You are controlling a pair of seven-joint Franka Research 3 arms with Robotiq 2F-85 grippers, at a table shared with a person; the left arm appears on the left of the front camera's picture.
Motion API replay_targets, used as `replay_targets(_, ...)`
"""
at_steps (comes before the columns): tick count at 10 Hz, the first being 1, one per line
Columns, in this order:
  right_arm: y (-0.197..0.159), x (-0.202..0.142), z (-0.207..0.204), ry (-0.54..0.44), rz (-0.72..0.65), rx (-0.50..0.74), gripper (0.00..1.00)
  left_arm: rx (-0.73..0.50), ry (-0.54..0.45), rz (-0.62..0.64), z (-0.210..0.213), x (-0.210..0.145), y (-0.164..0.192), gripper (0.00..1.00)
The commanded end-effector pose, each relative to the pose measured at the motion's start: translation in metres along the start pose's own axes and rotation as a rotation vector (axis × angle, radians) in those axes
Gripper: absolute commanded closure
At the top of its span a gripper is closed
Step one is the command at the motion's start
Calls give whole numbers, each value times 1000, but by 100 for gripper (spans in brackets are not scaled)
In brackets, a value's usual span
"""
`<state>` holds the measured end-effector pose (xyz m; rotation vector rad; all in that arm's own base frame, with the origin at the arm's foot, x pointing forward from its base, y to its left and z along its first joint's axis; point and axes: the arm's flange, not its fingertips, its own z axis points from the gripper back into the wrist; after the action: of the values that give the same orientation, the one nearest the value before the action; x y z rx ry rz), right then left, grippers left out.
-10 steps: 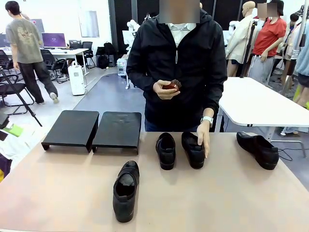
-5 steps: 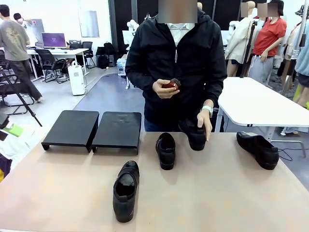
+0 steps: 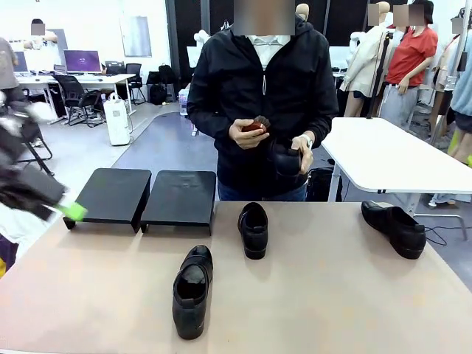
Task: Organize the shoes by placing them on the stand.
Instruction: Place the Shoe from the middle of the table onto the Shoes Stand.
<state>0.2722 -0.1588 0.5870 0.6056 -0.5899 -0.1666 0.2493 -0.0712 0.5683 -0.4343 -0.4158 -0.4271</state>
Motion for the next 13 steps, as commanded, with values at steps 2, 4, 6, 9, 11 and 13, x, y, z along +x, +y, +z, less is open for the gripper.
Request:
replay_targets(2, 3, 1, 1, -5, -15, 8, 0, 152, 152, 174, -130, 26, -133, 0)
replay_targets(4, 3, 1, 1, -5, -15, 8, 0, 267, 168, 311, -184, 32, -189, 0)
replay_targets(6, 3, 1, 1, -5, -15, 8, 0, 196, 169, 204, -176, -3, -182, 0)
replay_targets(9, 3, 1, 1, -5, -15, 8, 0, 223, 167, 250, -194, 8, -194, 0)
replay_targets(11, 3, 1, 1, -5, -15, 8, 0, 330, 164, 185, -231, 33, -201, 0)
replay_targets(13, 3, 1, 1, -5, -15, 8, 0, 351, 231, 193, -279, 86, -188, 0)
